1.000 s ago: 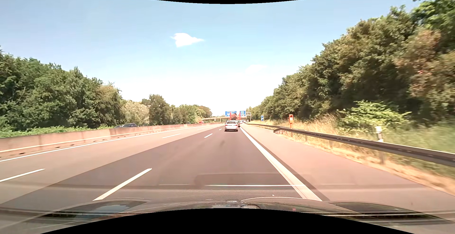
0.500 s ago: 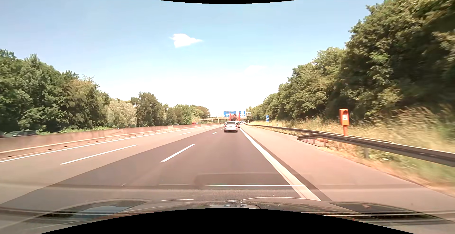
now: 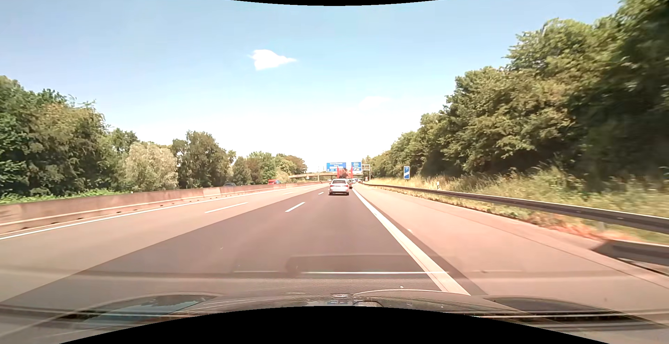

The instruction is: Follow the waypoints while adhering to traffic rules and regulations

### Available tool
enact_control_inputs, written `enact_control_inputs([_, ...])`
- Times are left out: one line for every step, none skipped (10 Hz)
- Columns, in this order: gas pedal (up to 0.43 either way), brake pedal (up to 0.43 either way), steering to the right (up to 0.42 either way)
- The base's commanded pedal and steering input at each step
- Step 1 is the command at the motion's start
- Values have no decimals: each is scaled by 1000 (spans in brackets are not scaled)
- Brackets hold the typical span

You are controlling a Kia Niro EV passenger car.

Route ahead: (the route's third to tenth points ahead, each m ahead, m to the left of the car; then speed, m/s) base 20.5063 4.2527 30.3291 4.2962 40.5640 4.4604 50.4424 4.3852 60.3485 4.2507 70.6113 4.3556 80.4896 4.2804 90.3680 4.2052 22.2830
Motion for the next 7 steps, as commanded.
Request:
enact_control_inputs([268, 0, 0])
enact_control_inputs([268, 0, 0])
enact_control_inputs([268, 0, 0])
enact_control_inputs([268, 0, 0])
enact_control_inputs([268, 0, 0])
enact_control_inputs([268, 0, -1])
enact_control_inputs([268, 0, 0])
